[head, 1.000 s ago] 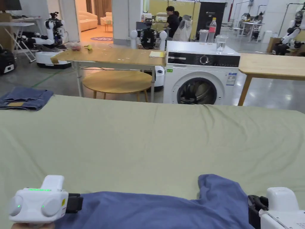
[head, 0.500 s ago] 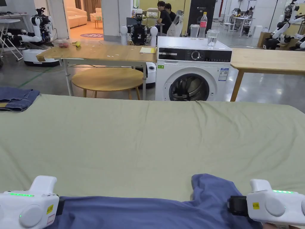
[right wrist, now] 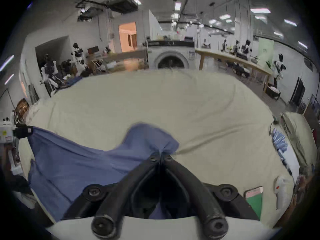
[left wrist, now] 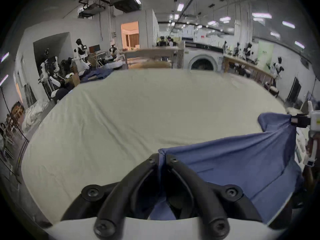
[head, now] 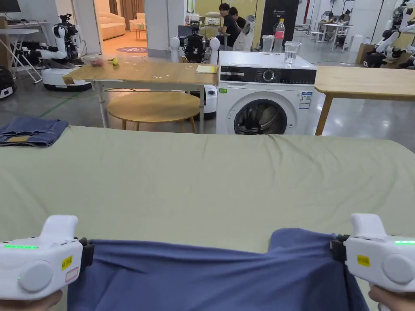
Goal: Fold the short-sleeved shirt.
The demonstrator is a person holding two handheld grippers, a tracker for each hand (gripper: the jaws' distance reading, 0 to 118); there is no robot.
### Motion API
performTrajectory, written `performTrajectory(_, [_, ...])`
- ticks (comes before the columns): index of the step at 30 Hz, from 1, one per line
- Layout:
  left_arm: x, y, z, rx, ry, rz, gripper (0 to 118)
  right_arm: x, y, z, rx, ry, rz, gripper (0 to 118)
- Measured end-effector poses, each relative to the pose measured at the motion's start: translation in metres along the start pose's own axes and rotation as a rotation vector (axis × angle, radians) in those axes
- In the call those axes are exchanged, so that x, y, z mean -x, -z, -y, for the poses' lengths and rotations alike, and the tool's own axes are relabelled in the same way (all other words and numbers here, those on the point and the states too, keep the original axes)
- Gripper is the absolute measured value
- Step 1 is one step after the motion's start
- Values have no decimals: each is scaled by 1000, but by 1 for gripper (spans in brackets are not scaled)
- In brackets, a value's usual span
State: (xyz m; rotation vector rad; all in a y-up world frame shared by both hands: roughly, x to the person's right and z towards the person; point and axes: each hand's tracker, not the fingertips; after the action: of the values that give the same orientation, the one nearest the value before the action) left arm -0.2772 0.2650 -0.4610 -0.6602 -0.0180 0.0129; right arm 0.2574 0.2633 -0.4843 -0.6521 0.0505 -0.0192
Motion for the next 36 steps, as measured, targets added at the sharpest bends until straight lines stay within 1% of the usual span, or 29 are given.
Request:
performTrajectory(3, [6,-51,13,-59,10,21,2,-2,-59,11,-74,-9,-29,0])
performTrajectory(6, [17,-95,41,-96,-10,78,2,-9,-110,41,-127,38,-96,0])
performTrajectory(9, [31,-117,78,-68,-8,83,2,-6,-143,85,-130,1,-58,0])
performTrajectory(11, [38,-124,107,-37,-10,75,2,-6,-149,117,-110,2,-47,0])
performTrajectory(13, [47,-119,139,24,-16,81,2,-5,-146,152,-41,20,-52,0])
performTrajectory(15, [52,-113,166,74,-63,59,2,-6,-131,183,24,45,-21,0])
performTrajectory(16, [54,-111,175,82,-82,67,2,-7,-127,193,43,64,-19,0])
performTrajectory(18, [55,-109,184,75,-89,54,2,-7,-126,200,31,86,-6,0])
performTrajectory(19, [53,-111,182,56,-85,44,5,-5,-128,197,17,100,-7,4])
performTrajectory(20, [50,-115,177,38,-69,33,26,-4,-134,193,-11,115,-11,27])
performTrajectory(21, [44,-120,170,-4,-39,-6,52,-1,-140,185,-34,113,-11,54])
performTrajectory(22, [39,-125,161,-48,-20,-9,80,5,-147,176,-54,107,-22,76])
performTrajectory(23, [32,-129,151,-82,-7,-6,107,10,-152,166,-85,94,-25,90])
performTrajectory(24, [22,-132,138,-124,12,-5,111,21,-158,153,-134,67,-24,91])
performTrajectory(27, [-18,-138,103,-223,66,-17,111,57,-167,125,-260,-13,-27,91])
performTrajectory(29, [-50,-138,88,-250,89,-16,110,81,-170,111,-328,-43,-22,91])
performTrajectory(30, [-60,-135,82,-252,90,-16,102,90,-170,108,-355,-51,-16,89])
performTrajectory(31, [-67,-134,78,-252,92,-5,82,99,-169,105,-361,-58,-23,79])
performTrajectory(32, [-73,-133,76,-254,95,7,35,105,-168,103,-347,-56,-37,54])
performTrajectory(33, [-75,-126,77,-253,103,3,35,110,-168,103,-355,-52,-44,44])
performTrajectory(34, [-79,-123,77,-248,119,-7,24,114,-167,105,-366,-52,-46,44])
performTrajectory(35, [-81,-122,78,-246,122,-12,1,118,-166,106,-373,-59,-33,16])
performTrajectory(36, [-79,-122,79,-246,116,8,0,120,-166,107,-384,-70,-28,6])
